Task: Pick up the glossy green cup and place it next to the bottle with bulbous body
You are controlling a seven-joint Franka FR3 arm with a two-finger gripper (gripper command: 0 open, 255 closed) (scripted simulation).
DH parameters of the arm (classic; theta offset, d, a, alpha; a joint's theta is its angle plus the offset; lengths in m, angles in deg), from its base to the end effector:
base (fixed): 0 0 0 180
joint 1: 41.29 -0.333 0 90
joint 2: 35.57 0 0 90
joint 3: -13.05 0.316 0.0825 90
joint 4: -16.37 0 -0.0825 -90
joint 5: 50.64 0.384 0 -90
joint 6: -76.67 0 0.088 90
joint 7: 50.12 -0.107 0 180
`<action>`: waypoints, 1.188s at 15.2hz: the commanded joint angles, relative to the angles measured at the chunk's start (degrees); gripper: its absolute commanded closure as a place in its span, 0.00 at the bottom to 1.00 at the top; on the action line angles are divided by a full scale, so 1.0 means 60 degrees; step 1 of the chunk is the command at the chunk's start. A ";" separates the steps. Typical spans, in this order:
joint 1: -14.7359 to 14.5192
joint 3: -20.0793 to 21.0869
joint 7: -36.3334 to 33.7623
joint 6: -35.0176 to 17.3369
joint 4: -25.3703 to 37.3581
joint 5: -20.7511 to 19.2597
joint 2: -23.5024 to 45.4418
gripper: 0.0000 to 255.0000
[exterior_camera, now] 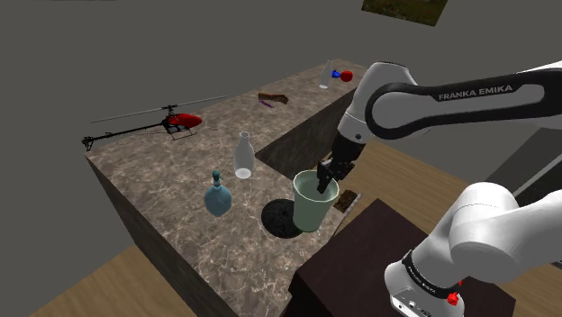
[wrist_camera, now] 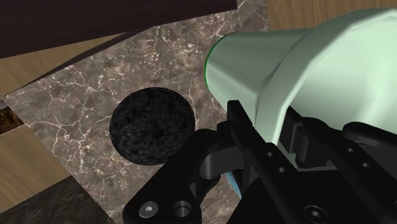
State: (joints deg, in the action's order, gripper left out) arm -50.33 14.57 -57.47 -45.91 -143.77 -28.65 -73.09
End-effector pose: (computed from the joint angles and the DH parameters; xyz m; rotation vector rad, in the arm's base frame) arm 0.3222 0.0755 0.3916 -2.8288 0.2237 0.0659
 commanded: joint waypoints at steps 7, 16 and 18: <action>0.0114 -0.0037 -0.0382 0.1204 0.0744 -0.0271 -0.0500 1.00; 0.0564 -0.0951 0.0714 0.1152 0.2821 -0.0749 0.1949 1.00; 0.0641 -0.1181 0.1007 0.1170 0.3451 -0.0800 0.2646 1.00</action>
State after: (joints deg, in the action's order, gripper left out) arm -46.69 8.15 -52.37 -38.66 -124.99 -33.34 -59.58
